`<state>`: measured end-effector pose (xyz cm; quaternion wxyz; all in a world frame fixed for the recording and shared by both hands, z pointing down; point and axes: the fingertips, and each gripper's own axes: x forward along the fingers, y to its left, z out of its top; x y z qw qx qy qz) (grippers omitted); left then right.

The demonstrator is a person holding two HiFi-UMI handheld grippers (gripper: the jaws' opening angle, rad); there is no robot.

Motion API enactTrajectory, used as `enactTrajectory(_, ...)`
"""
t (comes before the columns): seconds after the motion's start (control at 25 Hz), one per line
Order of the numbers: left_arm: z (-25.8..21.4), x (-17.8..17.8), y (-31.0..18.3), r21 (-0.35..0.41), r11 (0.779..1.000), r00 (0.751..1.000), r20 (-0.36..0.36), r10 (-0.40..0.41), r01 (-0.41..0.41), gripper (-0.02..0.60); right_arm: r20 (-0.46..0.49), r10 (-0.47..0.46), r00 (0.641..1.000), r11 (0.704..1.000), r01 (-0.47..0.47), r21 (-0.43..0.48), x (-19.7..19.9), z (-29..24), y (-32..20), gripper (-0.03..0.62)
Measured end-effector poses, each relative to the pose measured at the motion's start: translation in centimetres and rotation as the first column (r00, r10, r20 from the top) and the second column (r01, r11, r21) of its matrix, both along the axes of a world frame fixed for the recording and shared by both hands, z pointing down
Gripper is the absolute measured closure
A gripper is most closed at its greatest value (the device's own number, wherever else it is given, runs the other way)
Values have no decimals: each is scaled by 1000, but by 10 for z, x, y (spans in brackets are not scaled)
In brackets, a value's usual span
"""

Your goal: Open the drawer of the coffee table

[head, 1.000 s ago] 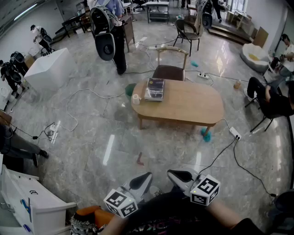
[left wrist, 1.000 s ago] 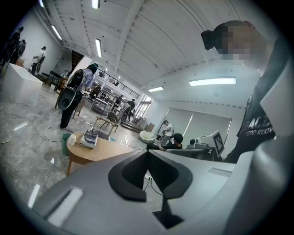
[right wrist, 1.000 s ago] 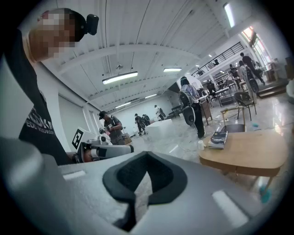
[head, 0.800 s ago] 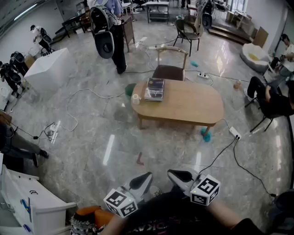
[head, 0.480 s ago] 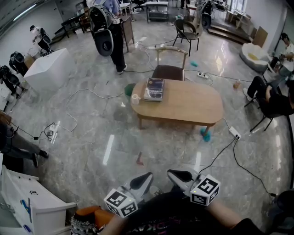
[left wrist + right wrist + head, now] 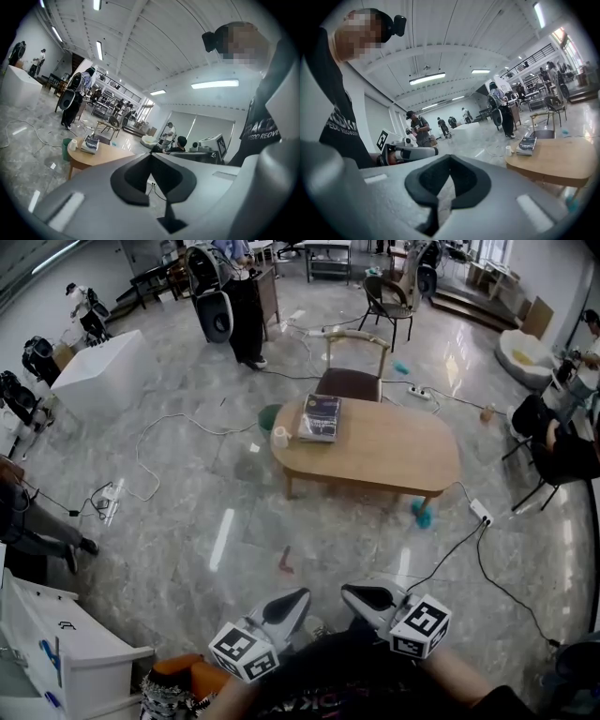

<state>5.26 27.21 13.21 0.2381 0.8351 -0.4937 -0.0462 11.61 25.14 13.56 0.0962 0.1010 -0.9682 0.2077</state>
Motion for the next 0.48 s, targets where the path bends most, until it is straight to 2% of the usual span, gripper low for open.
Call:
enactTrajectory(0.24,-2,-28,-3,7,998,998,2,-60,60,574,-7,53,999,998,-53,33,0,-2,-14,592)
enactTrajectory(0.32,-2,-32,-1,10,998,998,5,-65,65,574,-19,70,997,996,-69,55,2,0,-18,592)
enactTrajectory(0.48,5,-34,0,-7,998,998,10,-65,65,574,-24,101,995,994,-100,44,6,3,-26,592)
